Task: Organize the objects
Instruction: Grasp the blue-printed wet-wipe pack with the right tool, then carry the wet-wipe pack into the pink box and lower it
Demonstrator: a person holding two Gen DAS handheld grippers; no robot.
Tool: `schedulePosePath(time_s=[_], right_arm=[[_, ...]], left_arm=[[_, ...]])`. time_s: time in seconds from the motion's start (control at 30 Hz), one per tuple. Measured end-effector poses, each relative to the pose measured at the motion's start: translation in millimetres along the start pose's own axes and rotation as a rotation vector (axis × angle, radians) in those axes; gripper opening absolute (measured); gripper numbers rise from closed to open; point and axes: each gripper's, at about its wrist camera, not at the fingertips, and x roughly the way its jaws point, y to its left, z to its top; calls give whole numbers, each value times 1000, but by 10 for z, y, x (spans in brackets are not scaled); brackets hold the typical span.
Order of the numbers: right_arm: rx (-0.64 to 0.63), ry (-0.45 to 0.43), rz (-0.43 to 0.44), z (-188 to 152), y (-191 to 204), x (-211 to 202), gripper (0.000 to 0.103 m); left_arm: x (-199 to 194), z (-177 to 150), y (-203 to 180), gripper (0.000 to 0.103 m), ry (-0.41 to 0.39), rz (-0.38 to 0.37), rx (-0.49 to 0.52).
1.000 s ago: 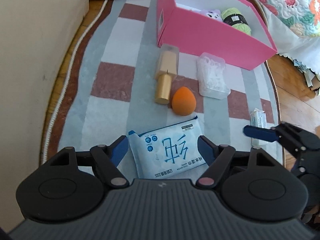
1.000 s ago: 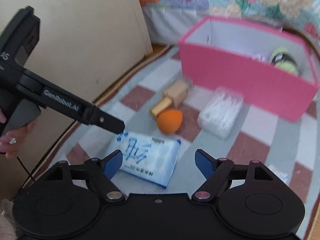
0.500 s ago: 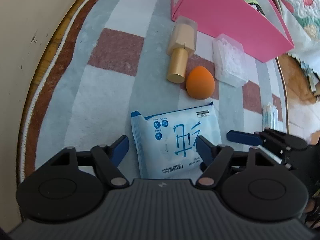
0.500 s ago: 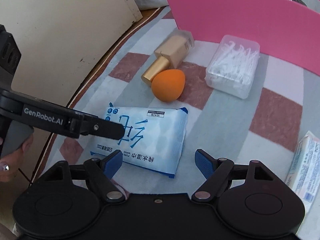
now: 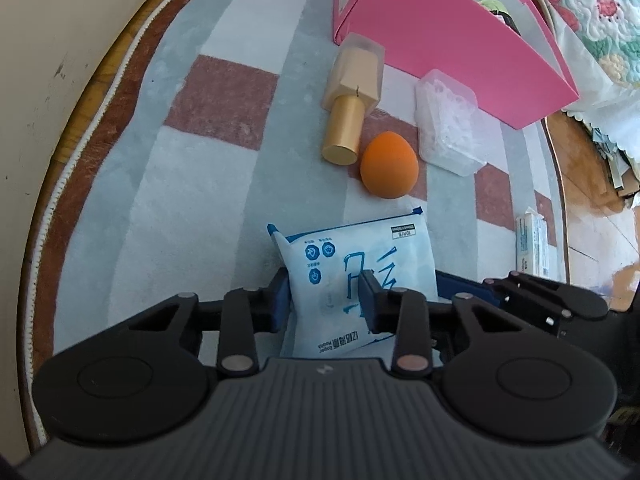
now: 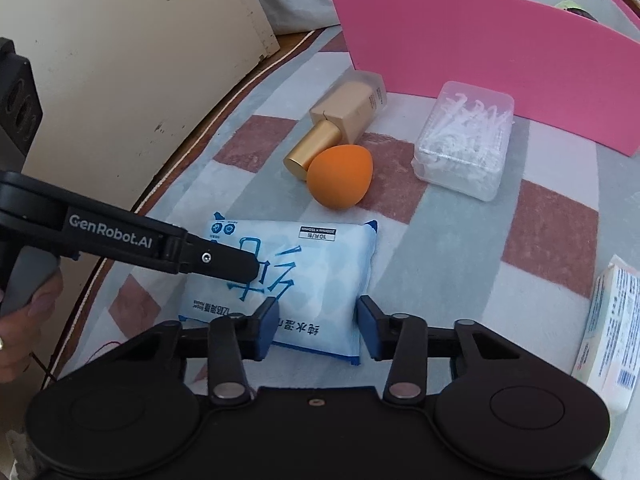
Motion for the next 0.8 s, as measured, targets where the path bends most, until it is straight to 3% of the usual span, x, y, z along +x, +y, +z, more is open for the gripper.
schedulePosePath(time_s=[0.13, 0.3, 0.53, 0.8], right_arm=[[9, 11, -19, -17, 43, -114, 43], [83, -1, -18, 10, 7, -511, 43], [126, -124, -23, 206, -36, -1304, 45], [64, -244, -83, 533, 4, -1874, 45]], left_arm=[[-127, 0, -92, 31, -11, -24, 8], [-486, 35, -432, 31, -24, -56, 103], [-975, 133, -947, 31, -113, -85, 268], [-1415, 442, -1226, 31, -196, -159, 326]])
